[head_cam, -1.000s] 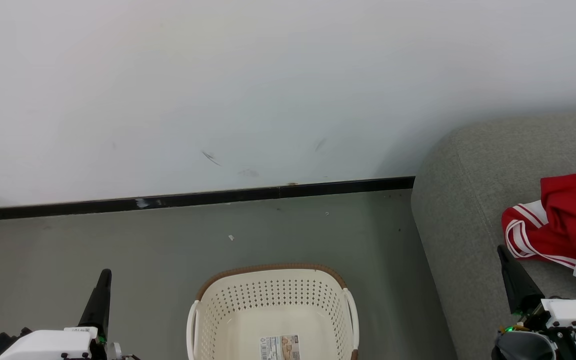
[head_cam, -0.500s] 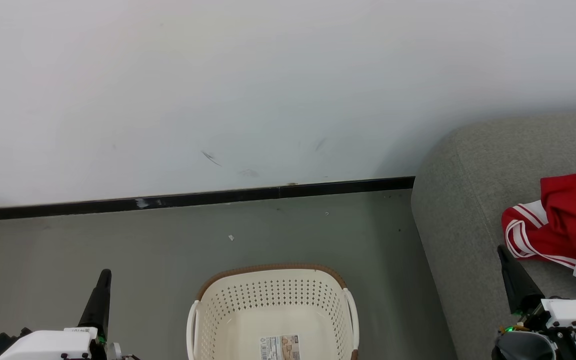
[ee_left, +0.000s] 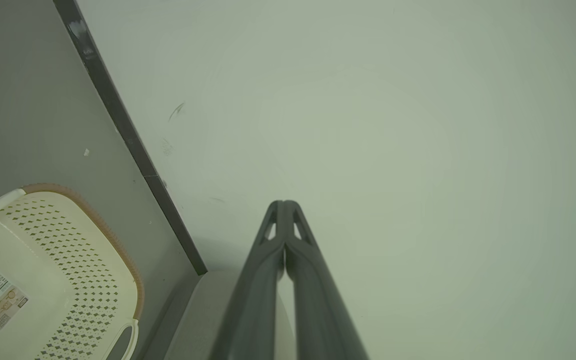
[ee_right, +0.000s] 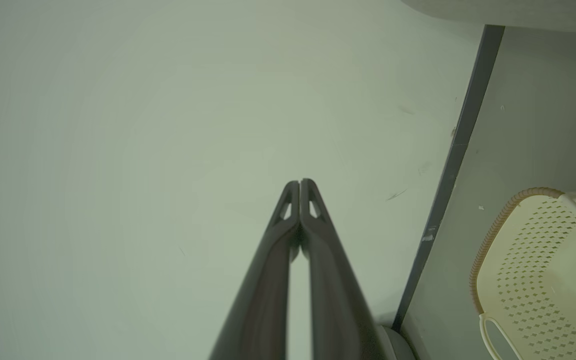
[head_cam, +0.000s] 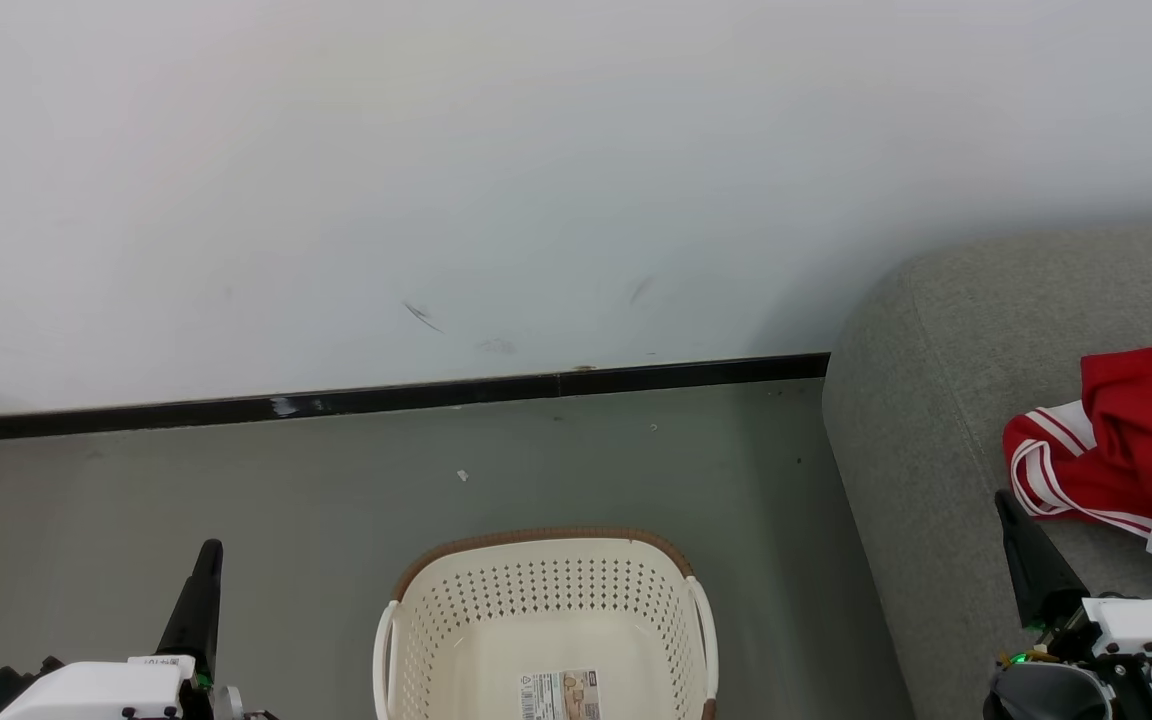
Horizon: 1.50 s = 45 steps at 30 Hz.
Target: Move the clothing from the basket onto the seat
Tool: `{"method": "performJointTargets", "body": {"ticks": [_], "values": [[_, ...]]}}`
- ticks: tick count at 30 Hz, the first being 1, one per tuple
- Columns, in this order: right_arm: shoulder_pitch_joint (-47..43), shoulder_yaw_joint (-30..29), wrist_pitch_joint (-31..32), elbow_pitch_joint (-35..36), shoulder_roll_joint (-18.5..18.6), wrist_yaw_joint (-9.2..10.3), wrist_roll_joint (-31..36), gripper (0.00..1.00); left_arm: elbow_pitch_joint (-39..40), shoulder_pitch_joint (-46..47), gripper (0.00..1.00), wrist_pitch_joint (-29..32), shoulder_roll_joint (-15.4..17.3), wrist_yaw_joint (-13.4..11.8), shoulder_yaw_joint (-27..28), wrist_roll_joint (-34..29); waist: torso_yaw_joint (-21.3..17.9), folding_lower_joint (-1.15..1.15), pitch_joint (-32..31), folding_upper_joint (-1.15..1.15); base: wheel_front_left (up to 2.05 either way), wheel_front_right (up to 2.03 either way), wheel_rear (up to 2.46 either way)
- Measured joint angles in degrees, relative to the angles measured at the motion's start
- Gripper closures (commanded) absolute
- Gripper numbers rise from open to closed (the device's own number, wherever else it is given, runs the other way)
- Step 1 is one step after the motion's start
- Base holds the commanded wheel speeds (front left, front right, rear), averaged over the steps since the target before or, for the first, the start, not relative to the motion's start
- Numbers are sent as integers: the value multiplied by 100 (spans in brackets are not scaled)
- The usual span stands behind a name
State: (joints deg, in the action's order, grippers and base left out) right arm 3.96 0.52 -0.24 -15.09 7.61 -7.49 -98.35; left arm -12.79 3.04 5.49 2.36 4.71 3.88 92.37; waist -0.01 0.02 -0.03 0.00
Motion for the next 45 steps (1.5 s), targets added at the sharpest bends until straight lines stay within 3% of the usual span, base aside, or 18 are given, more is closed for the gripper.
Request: {"method": "performJointTargets", "body": {"ticks": [45], "values": [[0, 1, 0, -2, 3, 0, 0, 100, -33, 10, 100, 7, 0, 5, 3, 0, 0, -1, -1, 0, 0, 0, 0]]}}
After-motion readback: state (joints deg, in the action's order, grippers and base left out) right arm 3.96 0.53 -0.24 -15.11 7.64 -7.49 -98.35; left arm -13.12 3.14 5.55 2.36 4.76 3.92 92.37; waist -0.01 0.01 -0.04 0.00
